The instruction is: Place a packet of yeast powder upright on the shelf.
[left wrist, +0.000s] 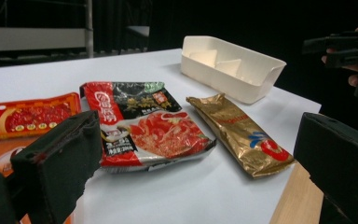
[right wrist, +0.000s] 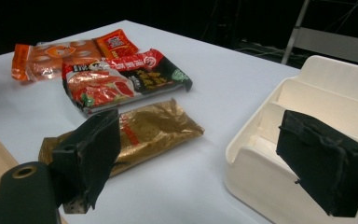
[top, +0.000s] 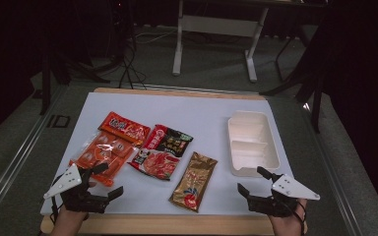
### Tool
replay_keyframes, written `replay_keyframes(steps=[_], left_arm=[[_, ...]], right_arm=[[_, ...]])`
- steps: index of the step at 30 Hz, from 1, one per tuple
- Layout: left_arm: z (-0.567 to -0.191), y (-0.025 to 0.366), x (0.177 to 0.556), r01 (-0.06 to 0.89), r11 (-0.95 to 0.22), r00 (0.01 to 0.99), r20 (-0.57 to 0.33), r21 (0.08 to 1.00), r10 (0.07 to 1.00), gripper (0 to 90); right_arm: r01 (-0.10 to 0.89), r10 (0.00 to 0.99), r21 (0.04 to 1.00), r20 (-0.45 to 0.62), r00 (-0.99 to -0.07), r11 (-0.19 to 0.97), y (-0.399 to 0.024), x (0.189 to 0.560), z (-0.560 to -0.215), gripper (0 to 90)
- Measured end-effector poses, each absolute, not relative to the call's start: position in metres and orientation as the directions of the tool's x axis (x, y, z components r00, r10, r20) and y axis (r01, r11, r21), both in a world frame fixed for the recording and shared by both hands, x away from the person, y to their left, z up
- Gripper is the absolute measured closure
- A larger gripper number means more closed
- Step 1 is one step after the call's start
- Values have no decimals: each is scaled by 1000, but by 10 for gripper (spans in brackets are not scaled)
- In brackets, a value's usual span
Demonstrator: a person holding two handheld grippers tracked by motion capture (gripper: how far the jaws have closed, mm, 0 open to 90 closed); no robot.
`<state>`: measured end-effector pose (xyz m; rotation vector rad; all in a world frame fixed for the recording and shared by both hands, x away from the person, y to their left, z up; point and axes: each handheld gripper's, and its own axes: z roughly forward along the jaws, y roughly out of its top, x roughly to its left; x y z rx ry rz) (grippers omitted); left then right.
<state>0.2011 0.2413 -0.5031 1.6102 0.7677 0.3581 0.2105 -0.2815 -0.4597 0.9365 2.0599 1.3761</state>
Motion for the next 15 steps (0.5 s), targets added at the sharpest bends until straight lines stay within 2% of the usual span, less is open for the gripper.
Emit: replay_keyframes(steps=[4,11,15], left_arm=[[-502,237,201,280,-17,742,-205,960,638,14],[-502,225,200,267,-43,743,-177,963,645,13],[-503,219,201,268,-64,749,-166,961,641,13]], right_arm=[[278,759,922,-27,-650,270,-279,210,-460,152],[255,740,930,-25,-673,264,-276,208,-456,173],[241,728,929,-41,-685,280,-274,208,-451,133]])
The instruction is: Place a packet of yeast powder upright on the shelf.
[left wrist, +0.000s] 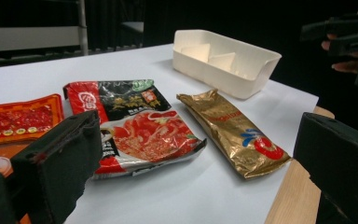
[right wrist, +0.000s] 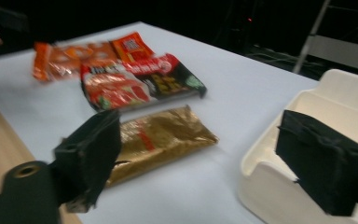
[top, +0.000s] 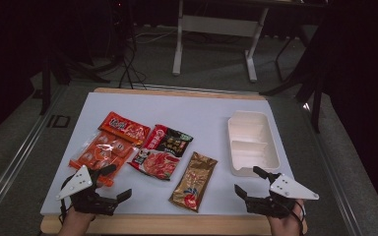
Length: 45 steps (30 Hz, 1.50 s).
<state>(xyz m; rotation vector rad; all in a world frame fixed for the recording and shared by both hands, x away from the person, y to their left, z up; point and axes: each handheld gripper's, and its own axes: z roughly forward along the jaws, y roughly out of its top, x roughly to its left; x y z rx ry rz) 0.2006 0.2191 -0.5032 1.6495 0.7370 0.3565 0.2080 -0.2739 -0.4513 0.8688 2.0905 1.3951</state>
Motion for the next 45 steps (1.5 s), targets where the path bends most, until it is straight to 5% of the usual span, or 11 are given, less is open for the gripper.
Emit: replay_keyframes(steps=[4,26,45], left_arm=[[-504,216,201,275,-56,755,-179,960,631,13],[-508,214,203,284,-96,753,-160,954,638,13],[-510,211,203,294,-121,761,-155,948,629,13]], right_arm=[[192,730,913,-149,-667,361,-273,208,-439,126],[287,694,889,-48,-718,358,-243,252,-423,95],[425,688,796,15,-726,430,-199,304,-465,162]])
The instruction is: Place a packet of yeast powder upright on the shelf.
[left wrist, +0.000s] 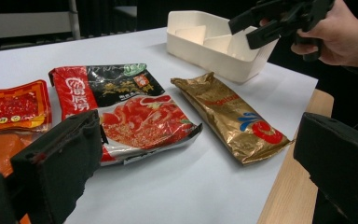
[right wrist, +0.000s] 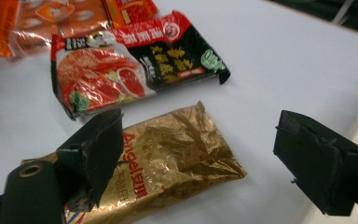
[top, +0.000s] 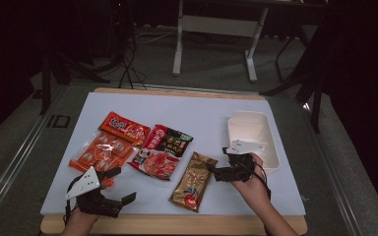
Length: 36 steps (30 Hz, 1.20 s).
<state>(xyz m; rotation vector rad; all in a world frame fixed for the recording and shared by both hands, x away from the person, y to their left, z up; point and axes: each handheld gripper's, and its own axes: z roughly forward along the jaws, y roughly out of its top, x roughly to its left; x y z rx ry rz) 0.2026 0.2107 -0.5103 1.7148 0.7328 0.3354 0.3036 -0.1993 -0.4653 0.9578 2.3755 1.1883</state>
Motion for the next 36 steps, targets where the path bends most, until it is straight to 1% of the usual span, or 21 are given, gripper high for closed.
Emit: replay_keyframes(steps=[5,6,9,10,15,20,27,29,36], left_arm=[[-511,210,203,294,-129,764,-152,947,627,13],[-511,210,203,295,-131,765,-152,946,626,13],[-512,209,203,298,-133,765,-153,945,626,13],[-512,209,204,298,-138,765,-149,944,627,13],[-513,208,204,302,-149,767,-147,942,625,13],[-513,207,204,304,-155,769,-146,940,623,13],[-514,206,204,304,-165,772,-141,938,619,13],[-514,205,204,303,-173,774,-136,937,618,13],[-515,206,204,309,-174,775,-141,935,617,13]], right_arm=[[462,686,764,36,-727,449,-194,314,-478,178],[472,690,761,45,-723,445,-194,316,-480,193],[498,703,750,62,-708,436,-192,323,-487,196],[504,706,745,64,-706,436,-191,326,-488,213],[538,726,720,69,-685,439,-183,334,-491,221],[552,732,699,60,-679,455,-172,338,-495,231],[576,723,666,79,-686,474,-160,353,-505,232],[574,720,654,64,-691,493,-154,357,-507,232],[602,719,609,74,-691,516,-145,369,-524,231]])
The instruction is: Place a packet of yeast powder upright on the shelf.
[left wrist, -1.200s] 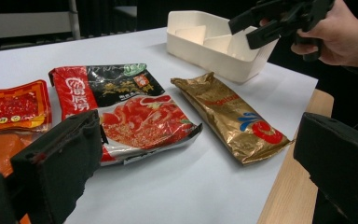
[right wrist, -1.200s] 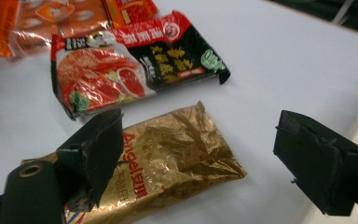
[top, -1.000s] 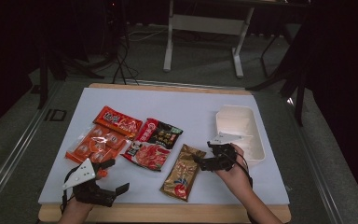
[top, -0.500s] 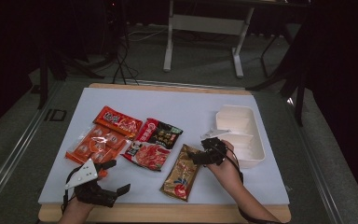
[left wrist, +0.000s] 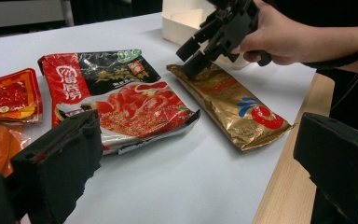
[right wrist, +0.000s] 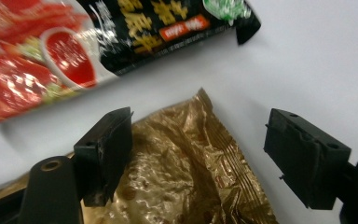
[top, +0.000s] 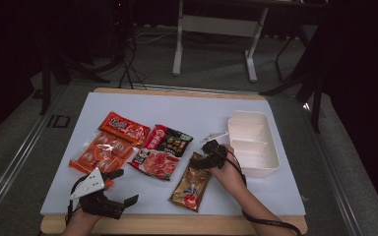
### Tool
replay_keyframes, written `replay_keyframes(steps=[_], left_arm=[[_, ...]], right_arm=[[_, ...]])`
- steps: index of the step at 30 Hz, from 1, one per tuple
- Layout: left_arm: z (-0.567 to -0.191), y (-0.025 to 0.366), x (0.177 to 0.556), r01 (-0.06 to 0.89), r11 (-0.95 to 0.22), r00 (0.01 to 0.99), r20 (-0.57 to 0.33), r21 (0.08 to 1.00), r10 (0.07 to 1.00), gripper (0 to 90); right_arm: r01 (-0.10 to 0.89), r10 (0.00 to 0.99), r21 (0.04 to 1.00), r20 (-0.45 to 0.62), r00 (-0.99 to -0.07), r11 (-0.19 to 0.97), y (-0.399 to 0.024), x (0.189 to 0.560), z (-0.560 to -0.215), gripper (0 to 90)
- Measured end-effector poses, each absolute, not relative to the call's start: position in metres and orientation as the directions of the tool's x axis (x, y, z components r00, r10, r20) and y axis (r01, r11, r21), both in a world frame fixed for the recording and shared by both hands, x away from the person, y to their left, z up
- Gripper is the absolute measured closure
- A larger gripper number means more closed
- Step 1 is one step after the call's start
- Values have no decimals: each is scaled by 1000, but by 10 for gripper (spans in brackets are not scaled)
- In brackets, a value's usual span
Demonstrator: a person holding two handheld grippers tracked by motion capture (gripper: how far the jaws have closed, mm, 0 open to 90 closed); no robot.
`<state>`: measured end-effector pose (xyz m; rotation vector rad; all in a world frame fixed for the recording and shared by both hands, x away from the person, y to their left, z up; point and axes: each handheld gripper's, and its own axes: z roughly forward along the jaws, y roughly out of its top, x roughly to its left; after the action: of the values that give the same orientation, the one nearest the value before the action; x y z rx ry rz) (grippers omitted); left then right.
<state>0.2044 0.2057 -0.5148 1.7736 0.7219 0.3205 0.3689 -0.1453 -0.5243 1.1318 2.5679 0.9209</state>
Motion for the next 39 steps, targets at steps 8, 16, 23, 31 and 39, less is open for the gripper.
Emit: replay_keyframes(steps=[8,16,23,31,39], left_arm=[[-516,204,205,315,-187,777,-140,930,614,13],[-517,203,205,318,-199,779,-136,927,613,13],[-518,201,205,321,-214,780,-130,922,612,13],[-517,203,206,322,-202,774,-135,925,618,13],[-518,203,206,324,-201,773,-136,924,620,13]], right_arm=[[623,705,577,110,-701,529,-145,372,-532,324],[568,650,563,69,-757,601,-138,368,-532,581],[591,657,536,88,-749,603,-143,381,-530,850],[554,640,564,57,-766,613,-142,375,-519,900],[500,616,629,43,-787,595,-146,363,-492,900]])
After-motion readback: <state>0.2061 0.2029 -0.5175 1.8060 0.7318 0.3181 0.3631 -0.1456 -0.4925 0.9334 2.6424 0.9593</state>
